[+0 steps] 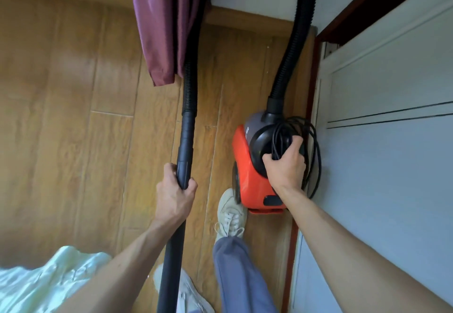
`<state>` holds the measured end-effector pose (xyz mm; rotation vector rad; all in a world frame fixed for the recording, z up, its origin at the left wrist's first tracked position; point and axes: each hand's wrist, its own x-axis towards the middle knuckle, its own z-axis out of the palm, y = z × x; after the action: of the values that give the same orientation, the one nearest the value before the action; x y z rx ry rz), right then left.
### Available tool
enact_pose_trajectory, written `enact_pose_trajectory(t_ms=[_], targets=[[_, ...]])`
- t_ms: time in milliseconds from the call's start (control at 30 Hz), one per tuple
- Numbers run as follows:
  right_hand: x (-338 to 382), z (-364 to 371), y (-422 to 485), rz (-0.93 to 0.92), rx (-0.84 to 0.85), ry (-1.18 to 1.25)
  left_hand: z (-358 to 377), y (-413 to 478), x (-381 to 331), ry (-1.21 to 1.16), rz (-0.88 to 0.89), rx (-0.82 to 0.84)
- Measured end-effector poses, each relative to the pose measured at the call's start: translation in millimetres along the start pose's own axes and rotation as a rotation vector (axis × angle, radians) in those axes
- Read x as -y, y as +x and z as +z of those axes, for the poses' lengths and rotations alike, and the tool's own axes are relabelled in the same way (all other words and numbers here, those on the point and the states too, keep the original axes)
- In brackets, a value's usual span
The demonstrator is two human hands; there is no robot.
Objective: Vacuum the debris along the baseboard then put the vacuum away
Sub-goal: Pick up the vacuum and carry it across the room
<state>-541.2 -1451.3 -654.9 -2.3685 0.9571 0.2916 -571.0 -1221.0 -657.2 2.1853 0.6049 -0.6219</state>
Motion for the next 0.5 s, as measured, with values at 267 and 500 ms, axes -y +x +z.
enact_pose_trajectory(t_ms=[267,500], targets=[[13.4,-36.1,-101.9,-0.106,0.042,-0.012,-77.1,-76.1,28.3,-0.021,0.018,-0.107],[54.9,-78.6,-197.4,-0.323,0.105,-0.06,-167.2,-146.7,66.0,-0.053,0.049,-0.23]])
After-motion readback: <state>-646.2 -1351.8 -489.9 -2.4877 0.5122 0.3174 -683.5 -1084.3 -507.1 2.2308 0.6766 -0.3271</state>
